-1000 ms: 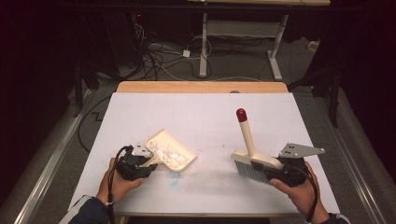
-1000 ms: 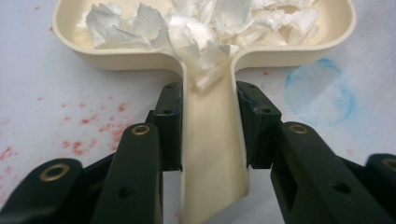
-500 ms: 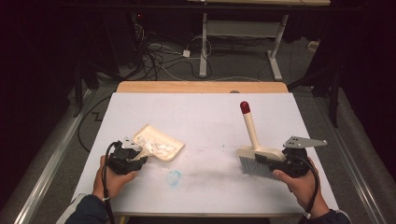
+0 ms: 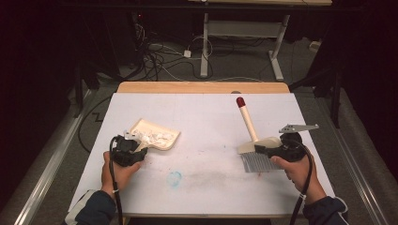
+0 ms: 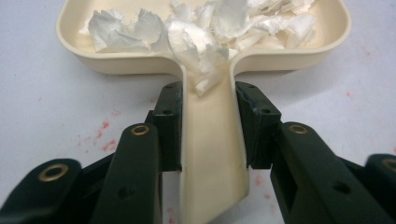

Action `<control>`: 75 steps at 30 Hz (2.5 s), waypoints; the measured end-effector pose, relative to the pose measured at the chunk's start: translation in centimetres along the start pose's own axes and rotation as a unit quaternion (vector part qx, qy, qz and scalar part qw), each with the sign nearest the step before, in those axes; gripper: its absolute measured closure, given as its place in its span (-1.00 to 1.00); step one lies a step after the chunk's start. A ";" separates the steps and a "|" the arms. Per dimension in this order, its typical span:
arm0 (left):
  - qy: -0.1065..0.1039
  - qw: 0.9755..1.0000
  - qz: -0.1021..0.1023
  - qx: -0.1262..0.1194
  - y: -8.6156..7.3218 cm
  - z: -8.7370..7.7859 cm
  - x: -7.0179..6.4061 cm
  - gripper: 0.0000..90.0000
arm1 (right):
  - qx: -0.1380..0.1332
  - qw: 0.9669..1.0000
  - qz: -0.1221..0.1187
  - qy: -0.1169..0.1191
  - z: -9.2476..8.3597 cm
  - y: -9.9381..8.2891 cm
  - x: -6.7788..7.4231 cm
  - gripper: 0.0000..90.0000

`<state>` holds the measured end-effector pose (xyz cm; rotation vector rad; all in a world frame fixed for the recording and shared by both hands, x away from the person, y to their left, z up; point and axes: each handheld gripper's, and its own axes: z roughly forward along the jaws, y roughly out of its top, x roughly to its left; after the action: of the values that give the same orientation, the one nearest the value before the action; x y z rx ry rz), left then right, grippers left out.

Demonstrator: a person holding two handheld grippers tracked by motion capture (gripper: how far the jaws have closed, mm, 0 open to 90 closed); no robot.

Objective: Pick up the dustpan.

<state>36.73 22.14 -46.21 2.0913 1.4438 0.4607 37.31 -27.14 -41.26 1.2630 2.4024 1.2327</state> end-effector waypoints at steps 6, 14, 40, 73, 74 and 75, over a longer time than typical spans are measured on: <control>0.015 0.999 -0.028 -0.003 1.0 0.9 -0.4 0.40 | 0.002 1.000 0.018 -0.013 0.6 0.3 -0.8 0.47; 0.011 0.999 -0.037 -0.002 1.8 2.1 -1.3 0.35 | -0.004 0.999 0.036 -0.019 1.0 0.6 -1.5 0.41; -0.018 0.992 0.064 -0.106 0.5 -3.5 -2.3 -0.25 | -0.068 0.989 -0.009 -0.129 -2.7 1.0 -3.9 -0.08; -0.021 0.979 0.154 -0.133 -4.9 -6.0 -3.2 -0.47 | -0.122 0.979 -0.094 -0.135 -4.3 1.1 1.3 -0.14; -0.022 0.978 0.157 -0.133 -5.0 -6.0 -3.2 -0.47 | -0.126 0.978 -0.100 -0.134 -4.2 1.1 1.4 -0.14; -0.023 0.978 0.161 -0.133 -5.0 -5.9 -3.3 -0.49 | -0.127 0.978 -0.101 -0.133 -4.1 1.1 1.6 -0.14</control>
<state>28.51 21.90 -44.46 2.1024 0.9576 0.6855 34.99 -28.09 -37.46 1.0098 2.0516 1.1820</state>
